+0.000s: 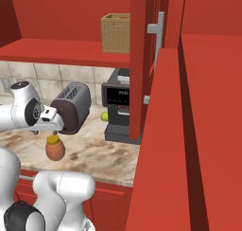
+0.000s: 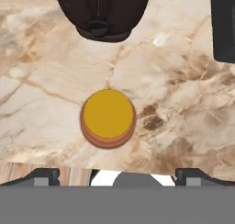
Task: Pick the honey bottle and bar from the counter and place them in the cabinets closest to them.
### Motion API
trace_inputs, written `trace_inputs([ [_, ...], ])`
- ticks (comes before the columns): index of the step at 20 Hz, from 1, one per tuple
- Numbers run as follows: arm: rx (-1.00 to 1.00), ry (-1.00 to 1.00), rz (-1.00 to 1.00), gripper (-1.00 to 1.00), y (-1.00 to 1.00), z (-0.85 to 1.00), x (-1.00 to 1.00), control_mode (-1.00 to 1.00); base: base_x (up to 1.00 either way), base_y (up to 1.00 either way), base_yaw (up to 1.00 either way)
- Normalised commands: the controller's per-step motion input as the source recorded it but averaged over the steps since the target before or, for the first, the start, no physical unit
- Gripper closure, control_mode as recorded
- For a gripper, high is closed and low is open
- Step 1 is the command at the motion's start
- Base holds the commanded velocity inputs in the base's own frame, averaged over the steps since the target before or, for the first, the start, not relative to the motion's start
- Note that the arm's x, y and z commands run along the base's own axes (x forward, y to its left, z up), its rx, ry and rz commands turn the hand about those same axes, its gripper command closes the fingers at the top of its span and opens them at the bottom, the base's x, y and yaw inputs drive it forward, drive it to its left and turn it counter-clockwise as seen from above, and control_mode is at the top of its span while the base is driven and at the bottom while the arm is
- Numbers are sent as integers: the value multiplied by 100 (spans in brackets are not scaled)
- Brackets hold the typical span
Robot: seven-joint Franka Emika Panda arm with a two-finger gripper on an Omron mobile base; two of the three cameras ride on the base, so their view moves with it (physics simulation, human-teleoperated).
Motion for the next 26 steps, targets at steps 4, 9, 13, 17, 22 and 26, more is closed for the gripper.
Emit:
trace_inputs([
  [4, 0, 3, -2, -100, 0, -33, 10, -100, 0, 0, 0],
  [9, 0, 2, -2, -100, 0, -30, 19, -100, 0, 0, 0],
  [13, 0, 2, -4, -100, 2, -21, 34, -100, 0, 0, 0],
  [17, 0, 1, -6, -100, 11, -17, 32, -100, 0, 0, 0],
  [22, 0, 0, -6, -100, 23, -16, 20, -100, 0, 0, 0],
  [26, -3, 2, -4, -100, 28, -26, 12, -100, 0, 0, 0],
])
